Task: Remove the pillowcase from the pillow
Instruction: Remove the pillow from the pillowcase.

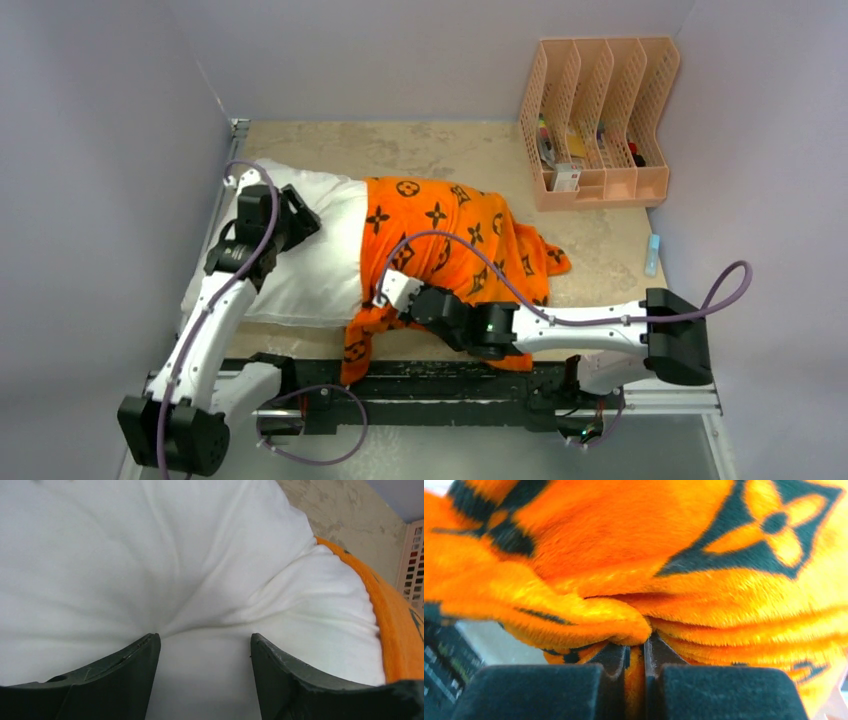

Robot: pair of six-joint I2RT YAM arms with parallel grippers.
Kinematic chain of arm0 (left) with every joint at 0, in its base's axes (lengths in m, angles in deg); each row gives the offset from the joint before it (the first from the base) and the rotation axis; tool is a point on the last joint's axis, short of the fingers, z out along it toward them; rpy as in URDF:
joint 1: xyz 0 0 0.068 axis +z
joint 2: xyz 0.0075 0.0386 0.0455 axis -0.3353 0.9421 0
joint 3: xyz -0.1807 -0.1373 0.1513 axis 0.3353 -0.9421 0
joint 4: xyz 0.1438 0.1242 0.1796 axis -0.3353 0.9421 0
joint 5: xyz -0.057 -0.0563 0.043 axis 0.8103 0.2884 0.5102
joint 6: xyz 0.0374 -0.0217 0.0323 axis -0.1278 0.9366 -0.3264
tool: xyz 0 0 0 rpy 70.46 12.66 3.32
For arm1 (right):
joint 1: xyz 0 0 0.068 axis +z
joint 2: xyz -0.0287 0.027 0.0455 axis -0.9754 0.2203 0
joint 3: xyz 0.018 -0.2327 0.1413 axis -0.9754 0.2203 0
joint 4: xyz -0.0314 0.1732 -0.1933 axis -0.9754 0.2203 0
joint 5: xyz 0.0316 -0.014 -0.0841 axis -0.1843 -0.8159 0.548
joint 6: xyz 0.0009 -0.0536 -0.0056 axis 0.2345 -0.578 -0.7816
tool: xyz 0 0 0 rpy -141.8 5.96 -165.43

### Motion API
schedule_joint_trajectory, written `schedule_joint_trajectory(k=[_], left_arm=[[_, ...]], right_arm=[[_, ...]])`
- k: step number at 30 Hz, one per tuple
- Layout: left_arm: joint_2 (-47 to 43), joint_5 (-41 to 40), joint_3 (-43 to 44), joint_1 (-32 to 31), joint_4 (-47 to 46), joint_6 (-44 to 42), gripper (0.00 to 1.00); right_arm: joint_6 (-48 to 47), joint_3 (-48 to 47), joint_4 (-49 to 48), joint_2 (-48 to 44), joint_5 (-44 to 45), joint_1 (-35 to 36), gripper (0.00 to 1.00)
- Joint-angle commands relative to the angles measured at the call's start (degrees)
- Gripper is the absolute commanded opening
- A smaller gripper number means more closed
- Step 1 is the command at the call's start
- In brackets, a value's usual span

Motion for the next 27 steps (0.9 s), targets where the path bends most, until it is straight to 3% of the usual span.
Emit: schedule_joint_trajectory(k=[1,5,8,10,14,20,24,27], left_arm=[[-9.08,-6.85,-1.07,1.36,16.48,6.04,0.69],[-15.04,-3.08,-0.24,1.33,17.70,9.36,0.73],[-15.42,-8.72,1.39,1.33,25.09,16.10,0.75],[-17.41,-9.42,0.95,1.33,26.78,19.74,0.76],[-24.13,-2.66,-1.89,1.37,23.35,23.30,0.77],[-26.79,2.78,-4.48,1.33,29.82,24.60,0.80],[-35.00,5.68,-11.02,1.35,25.87,30.24,0.81],[-38.53,6.64,-19.49,1.40,16.24,34.34,0.81]], right_arm=[[11.66,-8.58,-1.43,2.20,12.99,-4.21,0.00],[25.52,-13.43,1.78,2.44,2.74,-11.16,0.00],[30.20,-16.99,3.59,2.70,-3.57,-16.00,0.00],[28.54,-18.61,3.60,3.95,-5.65,-16.91,0.00],[29.65,-23.14,10.48,8.55,-7.99,-17.93,0.00],[32.70,-27.45,12.52,11.43,-22.09,-22.74,0.00],[30.42,-30.46,11.82,11.96,-26.19,-22.85,0.00],[27.76,-32.03,11.14,12.10,-29.15,-22.63,0.00]])
